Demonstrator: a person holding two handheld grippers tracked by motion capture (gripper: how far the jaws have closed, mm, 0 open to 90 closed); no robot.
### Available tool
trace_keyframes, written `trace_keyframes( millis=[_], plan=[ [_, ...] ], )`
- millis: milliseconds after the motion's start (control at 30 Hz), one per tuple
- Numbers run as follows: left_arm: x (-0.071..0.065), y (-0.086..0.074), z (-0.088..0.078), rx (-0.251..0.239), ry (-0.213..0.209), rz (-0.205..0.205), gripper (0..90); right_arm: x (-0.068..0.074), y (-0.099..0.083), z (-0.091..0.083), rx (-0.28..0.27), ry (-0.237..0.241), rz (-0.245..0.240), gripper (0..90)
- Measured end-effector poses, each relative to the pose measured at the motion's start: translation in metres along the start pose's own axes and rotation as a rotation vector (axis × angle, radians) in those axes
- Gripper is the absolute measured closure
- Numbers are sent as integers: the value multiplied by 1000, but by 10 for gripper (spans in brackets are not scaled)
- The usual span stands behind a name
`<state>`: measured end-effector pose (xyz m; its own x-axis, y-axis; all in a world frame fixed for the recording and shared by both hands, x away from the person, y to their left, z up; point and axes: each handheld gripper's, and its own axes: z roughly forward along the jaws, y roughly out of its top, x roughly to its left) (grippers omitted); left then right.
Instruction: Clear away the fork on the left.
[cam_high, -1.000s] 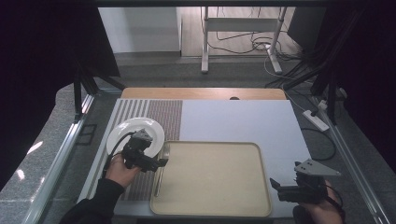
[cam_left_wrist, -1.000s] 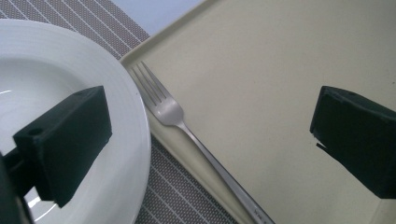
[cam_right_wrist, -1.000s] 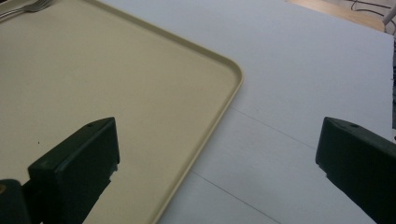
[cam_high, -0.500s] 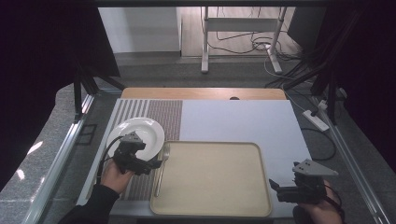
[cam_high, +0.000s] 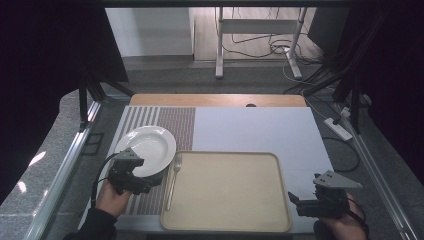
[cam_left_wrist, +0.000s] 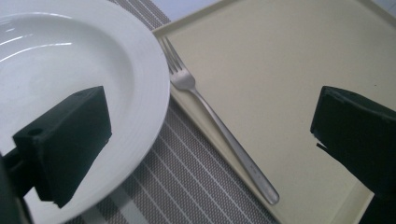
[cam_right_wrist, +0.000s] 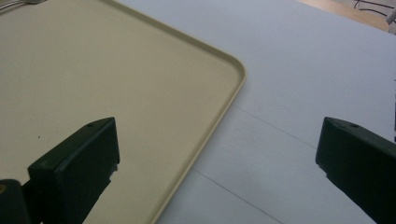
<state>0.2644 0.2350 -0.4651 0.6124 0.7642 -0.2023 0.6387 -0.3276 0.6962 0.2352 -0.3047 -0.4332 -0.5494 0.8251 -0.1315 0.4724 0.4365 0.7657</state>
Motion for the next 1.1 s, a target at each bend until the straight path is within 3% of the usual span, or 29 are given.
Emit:
trace_keyframes(
  millis=[533,933,1100],
  plan=[
    [4,-27,-20,-10,11,-66,0,0,0,0,0,-1,1,2],
    [2,-43,-33,-13,40,-82,0,0,0,0,1,-9,5,3],
    [1,-47,-40,-37,54,-86,0,0,0,0,2,-9,7,3]
  ],
)
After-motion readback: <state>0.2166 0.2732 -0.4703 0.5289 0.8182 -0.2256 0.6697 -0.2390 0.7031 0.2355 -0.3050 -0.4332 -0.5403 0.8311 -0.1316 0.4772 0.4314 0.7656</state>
